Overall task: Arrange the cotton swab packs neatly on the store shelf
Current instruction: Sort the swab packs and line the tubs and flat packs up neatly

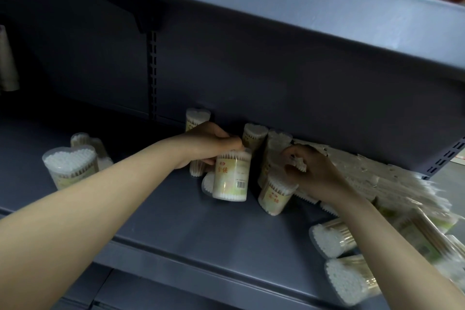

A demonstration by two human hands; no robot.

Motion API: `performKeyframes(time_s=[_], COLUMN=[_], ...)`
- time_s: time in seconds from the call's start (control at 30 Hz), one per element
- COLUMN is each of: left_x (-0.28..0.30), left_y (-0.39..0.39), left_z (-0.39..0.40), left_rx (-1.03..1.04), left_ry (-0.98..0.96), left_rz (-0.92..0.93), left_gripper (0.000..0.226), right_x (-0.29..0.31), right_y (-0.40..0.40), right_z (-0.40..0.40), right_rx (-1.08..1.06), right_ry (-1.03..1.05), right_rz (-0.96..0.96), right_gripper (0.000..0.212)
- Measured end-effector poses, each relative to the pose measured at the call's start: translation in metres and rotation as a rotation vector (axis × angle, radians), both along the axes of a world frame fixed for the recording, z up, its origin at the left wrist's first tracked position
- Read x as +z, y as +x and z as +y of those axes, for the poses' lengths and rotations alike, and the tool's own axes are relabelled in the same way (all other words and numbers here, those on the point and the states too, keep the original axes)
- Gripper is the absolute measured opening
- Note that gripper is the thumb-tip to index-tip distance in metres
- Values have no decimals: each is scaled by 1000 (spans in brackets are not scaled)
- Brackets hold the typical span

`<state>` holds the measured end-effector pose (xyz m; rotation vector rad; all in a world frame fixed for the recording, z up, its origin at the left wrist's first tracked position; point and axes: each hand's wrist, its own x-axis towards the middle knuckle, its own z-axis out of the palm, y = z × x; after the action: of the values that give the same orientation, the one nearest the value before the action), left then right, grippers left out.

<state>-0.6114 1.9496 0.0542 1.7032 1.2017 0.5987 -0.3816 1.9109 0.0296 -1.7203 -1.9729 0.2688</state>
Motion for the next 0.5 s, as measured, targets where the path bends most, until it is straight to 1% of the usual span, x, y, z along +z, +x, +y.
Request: performKeyframes(time_s=[0.1,0.17,0.23,0.33,0.4,0.5], left_x=[2,3,2,-4,-9,-15], left_y=[2,4,8,17,24,34], left_z=[1,2,4,8,9,11], left_rx=[-11,-30,-57,-82,-79,-72], left_ry=[26,85,197,351,423,489], left_rz=[-9,-19,52,199,237,264], left_gripper=[24,24,27,42,49,52], right_x=[1,2,3,2,2,1], right_y=[0,0,1,2,2,2], right_z=[1,2,2,4,6,9], right_rx=[9,19,17,6,-1,-15], right_ry=[10,18,24,19,14,28], right_rz=[-4,-1,-2,-10,-16,-23], right_gripper=[24,24,24,24,25,24])
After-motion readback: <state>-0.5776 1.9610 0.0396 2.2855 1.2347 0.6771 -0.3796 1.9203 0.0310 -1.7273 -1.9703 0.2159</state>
